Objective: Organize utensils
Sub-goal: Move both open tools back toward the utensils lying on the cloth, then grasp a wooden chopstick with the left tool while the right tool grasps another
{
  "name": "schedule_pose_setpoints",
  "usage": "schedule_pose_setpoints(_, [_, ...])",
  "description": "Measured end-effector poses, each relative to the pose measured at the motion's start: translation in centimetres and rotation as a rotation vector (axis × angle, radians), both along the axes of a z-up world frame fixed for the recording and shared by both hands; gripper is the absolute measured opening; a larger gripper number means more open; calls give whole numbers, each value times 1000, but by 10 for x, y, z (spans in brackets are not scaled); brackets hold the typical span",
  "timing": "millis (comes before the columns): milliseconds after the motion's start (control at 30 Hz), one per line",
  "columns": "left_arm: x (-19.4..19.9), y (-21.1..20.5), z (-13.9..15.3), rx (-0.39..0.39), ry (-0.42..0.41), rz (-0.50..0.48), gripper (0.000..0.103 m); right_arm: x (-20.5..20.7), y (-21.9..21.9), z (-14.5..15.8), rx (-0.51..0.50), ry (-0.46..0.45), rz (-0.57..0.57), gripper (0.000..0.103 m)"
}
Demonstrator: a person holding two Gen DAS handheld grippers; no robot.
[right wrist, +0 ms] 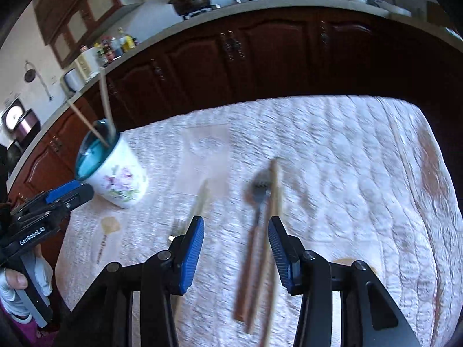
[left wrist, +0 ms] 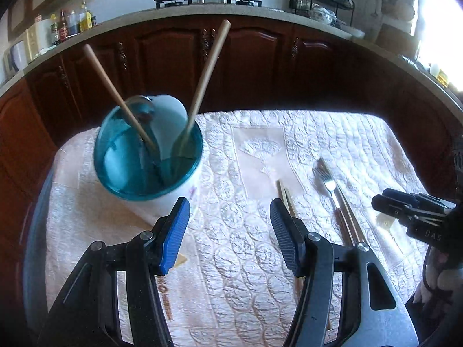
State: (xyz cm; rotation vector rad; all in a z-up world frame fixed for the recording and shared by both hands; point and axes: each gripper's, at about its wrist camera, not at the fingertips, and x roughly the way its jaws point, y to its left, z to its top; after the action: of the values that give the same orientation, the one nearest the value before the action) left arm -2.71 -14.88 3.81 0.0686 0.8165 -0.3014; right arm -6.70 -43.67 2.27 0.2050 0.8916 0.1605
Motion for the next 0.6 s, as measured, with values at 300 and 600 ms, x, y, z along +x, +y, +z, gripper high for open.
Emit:
schedule_pose_setpoints(300, [9,-7,-22,-44,79,-31,58,4,-22,-25,7,45,-42,44])
schedule_pose_setpoints(600, [22,-22,-55,-125,240,-119,57,25,-28,-54,50,105,-15,44])
